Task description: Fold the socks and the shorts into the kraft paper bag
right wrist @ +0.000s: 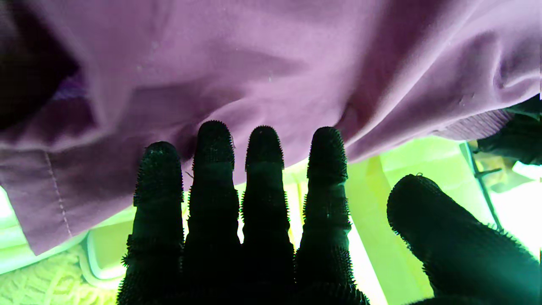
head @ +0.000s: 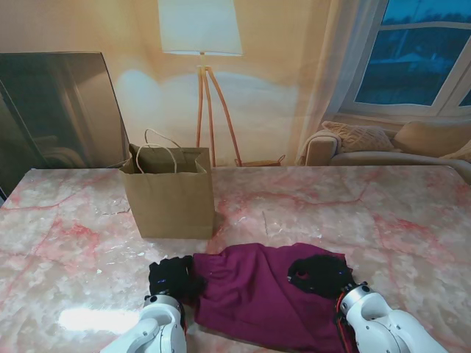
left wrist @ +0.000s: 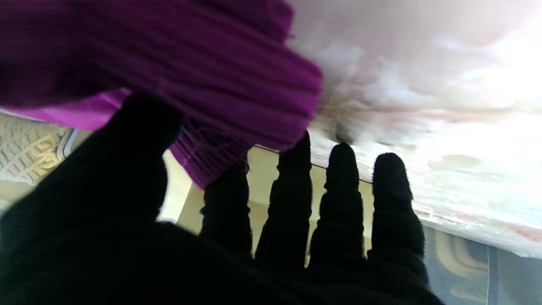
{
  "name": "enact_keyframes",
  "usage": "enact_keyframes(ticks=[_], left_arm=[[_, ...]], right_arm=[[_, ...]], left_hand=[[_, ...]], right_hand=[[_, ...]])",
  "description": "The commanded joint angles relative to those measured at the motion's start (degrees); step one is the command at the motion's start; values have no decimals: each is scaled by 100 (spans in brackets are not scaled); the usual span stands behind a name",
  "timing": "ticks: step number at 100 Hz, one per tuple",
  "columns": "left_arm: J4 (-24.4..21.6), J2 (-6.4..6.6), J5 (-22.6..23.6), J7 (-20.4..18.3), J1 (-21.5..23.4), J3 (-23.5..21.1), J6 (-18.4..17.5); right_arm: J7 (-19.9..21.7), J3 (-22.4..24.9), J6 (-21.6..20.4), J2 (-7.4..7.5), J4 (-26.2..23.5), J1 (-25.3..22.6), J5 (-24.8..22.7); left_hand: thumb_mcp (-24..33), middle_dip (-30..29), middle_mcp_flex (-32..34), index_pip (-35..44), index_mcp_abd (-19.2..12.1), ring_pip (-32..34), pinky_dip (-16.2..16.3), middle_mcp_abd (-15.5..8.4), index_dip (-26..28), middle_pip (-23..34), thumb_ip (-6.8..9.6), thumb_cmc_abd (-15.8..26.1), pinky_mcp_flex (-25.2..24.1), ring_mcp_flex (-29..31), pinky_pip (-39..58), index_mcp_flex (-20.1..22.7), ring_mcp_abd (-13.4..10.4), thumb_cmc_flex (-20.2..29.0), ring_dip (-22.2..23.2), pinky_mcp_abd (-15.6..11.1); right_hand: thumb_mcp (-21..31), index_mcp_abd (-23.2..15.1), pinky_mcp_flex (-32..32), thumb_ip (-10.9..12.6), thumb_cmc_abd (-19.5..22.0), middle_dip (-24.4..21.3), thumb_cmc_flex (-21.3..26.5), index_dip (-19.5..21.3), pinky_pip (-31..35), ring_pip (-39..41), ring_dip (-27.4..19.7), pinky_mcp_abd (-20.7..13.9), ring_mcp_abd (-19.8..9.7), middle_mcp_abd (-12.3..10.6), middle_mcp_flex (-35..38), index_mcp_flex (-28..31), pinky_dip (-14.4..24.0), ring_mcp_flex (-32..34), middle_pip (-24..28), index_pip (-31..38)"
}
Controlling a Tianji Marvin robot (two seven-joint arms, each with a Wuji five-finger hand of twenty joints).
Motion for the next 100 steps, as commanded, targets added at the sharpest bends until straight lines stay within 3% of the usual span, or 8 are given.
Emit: enact_keyframes(ticks=[1, 11, 33, 39, 53, 74, 95, 100], left_arm=[[328, -94, -288, -44, 80, 53, -76], [411, -177, -527, 140, 62, 32, -291], [501, -311, -1046, 468, 93, -136, -858], [476, -331, -1151, 499, 118, -195, -909], [447, -395, -1367, 676, 182, -328, -1071], [253, -406, -1464, 792, 313, -538, -1229], [-52, -326, -1335, 724, 490, -829, -1262], [-132, -304, -1282, 700, 535, -893, -1266]], right_arm=[[12, -31, -14, 19, 57, -34, -26], [8, -55, -1, 17, 81, -17, -3], [-14, -89, 12, 19, 45, -39, -57], [-37, -67, 11, 15, 34, -54, -59], [-87, 46, 3, 2, -21, -118, -49], [-259, 252, -102, -27, -81, -231, -55], [-48, 372, -77, 2, -100, -261, -93], [-43, 380, -46, 2, -121, -274, -107]], left_hand=[[468, -2335, 374, 606, -441, 85, 54, 360, 383, -1279, -271, -282, 170, 810, 220, 150, 165, 365, -295, 127], [924, -2537, 817, 1049, -696, 185, 9, 324, 683, -1220, -317, -399, 485, 1298, 445, 639, 84, 471, -443, 129], [1820, -2676, 2099, 1503, -678, 519, -65, 180, 1548, -705, -108, -411, 1548, 2635, 1123, 1056, -99, 444, -878, 55], [1950, -2441, 2605, 1533, -665, 901, -73, 6, 1715, -519, -20, -456, 1976, 3101, 1520, 1120, -185, 496, -916, 16], [1498, -1456, 3832, 1563, -654, 1692, -160, -551, 1911, -764, -216, -834, 2808, 3970, 2340, 1188, -432, 1086, -800, -75], [1276, -650, 3774, 1494, -643, 2481, -187, -668, 1970, -856, -221, -705, 2942, 4082, 2715, 1077, -374, 1258, -182, -230], [1288, -501, 3761, 1490, -642, 2552, -218, -660, 1973, -863, -187, -717, 3038, 4129, 2732, 1077, -409, 1254, -104, -273], [1287, -488, 3764, 1489, -642, 2543, -228, -665, 1973, -868, -183, -719, 3058, 4139, 2725, 1076, -411, 1242, -102, -283]], right_hand=[[-80, -122, -67, 112, -11, -31, -190, 103, -105, -35, 83, -79, -135, -153, 133, 45, 179, 71, 41, 110], [-79, -102, -85, 112, -10, -32, -177, 105, -120, -42, 86, -72, -129, -149, 134, 48, 177, 68, 39, 108], [-100, -130, -96, 103, 25, -29, -166, 113, -133, -55, 89, -95, -128, -149, 127, 58, 181, 50, 43, 112], [-98, -123, -93, 103, 19, -30, -163, 115, -139, -57, 88, -109, -119, -140, 122, 57, 179, 51, 41, 113], [-82, -108, -96, 103, 2, -30, -145, 116, -165, -73, 77, -132, -122, -135, 115, 54, 167, 37, 40, 110], [33, -91, -69, 98, -66, -3, -103, 122, -271, -74, 59, -273, -128, -134, 146, 81, 103, 45, 98, 128], [370, -88, -62, 89, -406, 44, 216, 143, -317, -47, 82, -321, -130, -136, 82, 92, 58, 17, 201, 162], [589, -122, -34, -311, -924, 58, 630, -53, -290, -20, 101, -294, -141, -157, 75, 39, 64, 43, 242, 256]])
